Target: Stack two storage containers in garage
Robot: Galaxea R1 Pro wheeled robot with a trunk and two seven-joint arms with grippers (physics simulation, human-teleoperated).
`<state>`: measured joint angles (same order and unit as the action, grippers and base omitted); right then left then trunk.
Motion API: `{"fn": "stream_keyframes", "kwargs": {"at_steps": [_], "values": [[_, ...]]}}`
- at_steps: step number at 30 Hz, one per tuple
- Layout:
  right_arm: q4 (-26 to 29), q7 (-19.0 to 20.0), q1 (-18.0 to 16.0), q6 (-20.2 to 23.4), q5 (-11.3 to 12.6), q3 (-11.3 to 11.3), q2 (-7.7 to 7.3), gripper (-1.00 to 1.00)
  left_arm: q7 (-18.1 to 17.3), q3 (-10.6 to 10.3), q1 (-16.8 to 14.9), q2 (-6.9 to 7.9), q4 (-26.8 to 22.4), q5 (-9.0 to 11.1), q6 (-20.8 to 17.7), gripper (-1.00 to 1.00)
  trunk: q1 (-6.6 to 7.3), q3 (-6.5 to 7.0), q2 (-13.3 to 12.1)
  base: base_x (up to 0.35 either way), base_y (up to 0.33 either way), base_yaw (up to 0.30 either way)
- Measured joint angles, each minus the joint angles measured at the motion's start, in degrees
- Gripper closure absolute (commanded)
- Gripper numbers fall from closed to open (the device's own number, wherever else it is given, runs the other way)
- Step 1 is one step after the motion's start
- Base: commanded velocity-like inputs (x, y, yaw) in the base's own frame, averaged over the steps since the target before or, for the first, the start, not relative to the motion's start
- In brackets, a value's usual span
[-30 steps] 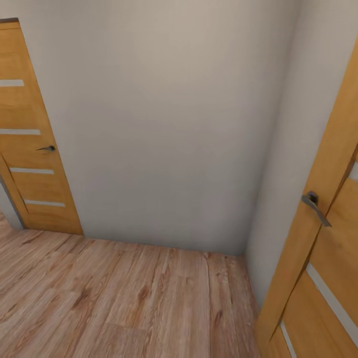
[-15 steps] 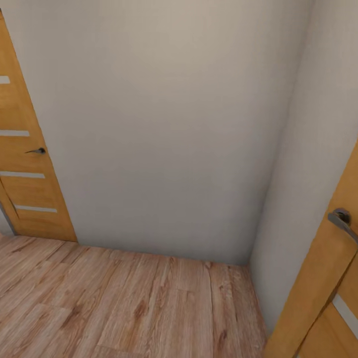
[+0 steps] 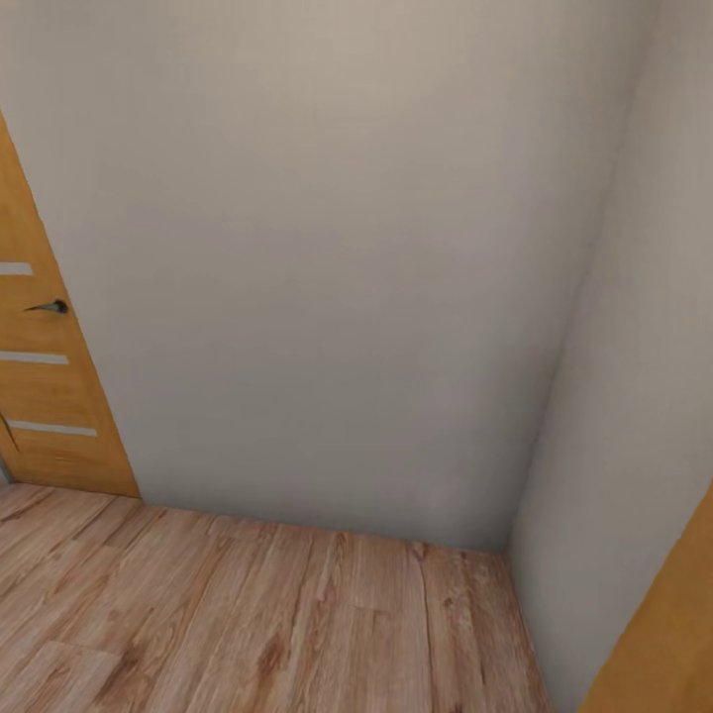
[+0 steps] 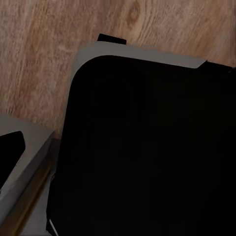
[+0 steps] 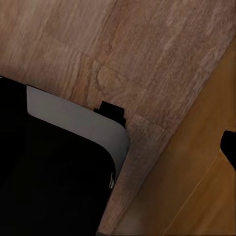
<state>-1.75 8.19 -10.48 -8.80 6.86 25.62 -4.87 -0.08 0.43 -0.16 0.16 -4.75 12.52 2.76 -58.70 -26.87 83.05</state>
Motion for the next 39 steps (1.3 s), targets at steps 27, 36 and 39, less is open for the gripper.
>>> {"fn": "stream_keyframes", "kwargs": {"at_steps": [27,36,39], "values": [[0.0,-0.06,0.01,-0.31,0.16,0.0,0.05,-1.0,0.04,0.0,0.0,-0.07,0.0,-0.09,0.1,-1.0,0.0,0.0,0.0,0.321,0.0,0.153],[0.0,-0.06,0.01,-0.51,0.18,-0.04,0.03,-1.0,0.08,0.04,0.0,-0.07,0.0,-0.08,0.1,-1.0,-0.01,0.0,0.0,0.277,0.0,0.269],[0.0,-0.06,0.01,-0.51,0.18,-0.07,0.03,-1.0,0.08,0.04,0.0,-0.07,0.0,-0.08,0.13,-1.0,-0.01,0.0,0.0,0.205,0.0,0.269]]}}
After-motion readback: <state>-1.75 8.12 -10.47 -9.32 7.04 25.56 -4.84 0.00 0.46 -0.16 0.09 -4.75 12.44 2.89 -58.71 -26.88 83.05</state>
